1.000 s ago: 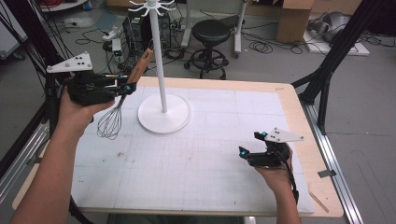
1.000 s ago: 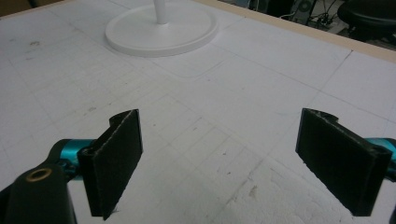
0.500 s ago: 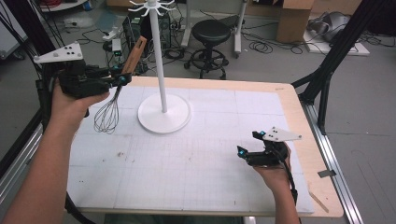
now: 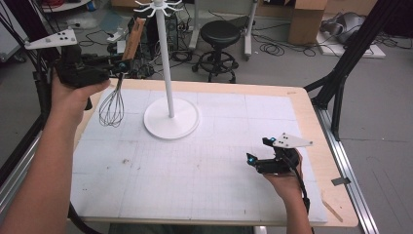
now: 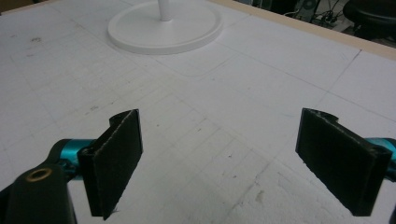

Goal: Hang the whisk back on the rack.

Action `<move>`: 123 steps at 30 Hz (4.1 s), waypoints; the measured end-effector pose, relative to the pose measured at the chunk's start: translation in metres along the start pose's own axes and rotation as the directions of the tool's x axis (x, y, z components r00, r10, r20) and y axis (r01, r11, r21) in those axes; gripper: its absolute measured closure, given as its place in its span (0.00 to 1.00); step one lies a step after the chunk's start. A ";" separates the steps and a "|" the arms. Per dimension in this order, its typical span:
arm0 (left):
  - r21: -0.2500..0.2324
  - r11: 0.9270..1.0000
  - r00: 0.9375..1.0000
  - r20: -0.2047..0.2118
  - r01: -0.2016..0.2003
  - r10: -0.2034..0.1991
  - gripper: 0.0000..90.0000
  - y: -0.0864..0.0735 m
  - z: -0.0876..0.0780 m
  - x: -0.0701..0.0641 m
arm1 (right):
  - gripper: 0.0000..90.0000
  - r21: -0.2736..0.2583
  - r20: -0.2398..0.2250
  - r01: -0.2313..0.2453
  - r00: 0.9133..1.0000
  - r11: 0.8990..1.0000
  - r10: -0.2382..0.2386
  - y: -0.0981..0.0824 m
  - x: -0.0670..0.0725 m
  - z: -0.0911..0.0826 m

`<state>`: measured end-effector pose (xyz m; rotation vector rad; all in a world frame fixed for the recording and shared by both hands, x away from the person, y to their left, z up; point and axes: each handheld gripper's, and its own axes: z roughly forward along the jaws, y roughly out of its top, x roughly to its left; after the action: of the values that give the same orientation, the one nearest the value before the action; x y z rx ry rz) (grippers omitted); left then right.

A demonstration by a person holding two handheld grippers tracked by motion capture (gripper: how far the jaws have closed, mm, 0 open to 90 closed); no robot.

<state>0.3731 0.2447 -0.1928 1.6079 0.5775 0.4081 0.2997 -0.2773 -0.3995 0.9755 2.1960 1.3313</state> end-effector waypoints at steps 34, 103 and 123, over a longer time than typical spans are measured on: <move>-0.022 1.000 1.000 -0.015 0.003 -0.003 0.79 0.010 0.030 0.001 | 0.15 -0.019 0.009 -0.005 1.000 1.000 0.005 -0.001 -0.004 -0.005; 0.211 0.977 0.988 -0.153 0.041 -0.008 0.18 -0.031 0.023 -0.028 | 0.15 -0.015 0.008 0.004 1.000 1.000 -0.004 0.001 -0.001 -0.008; 0.229 0.973 0.995 -0.096 0.040 -0.018 0.13 -0.070 0.016 -0.040 | 0.15 -0.007 0.018 -0.008 1.000 1.000 0.008 -0.001 -0.003 -0.009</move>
<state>0.3415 0.2124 -0.2613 1.8071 0.7407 0.4075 0.2960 -0.2852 -0.3965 0.9909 2.1755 1.3278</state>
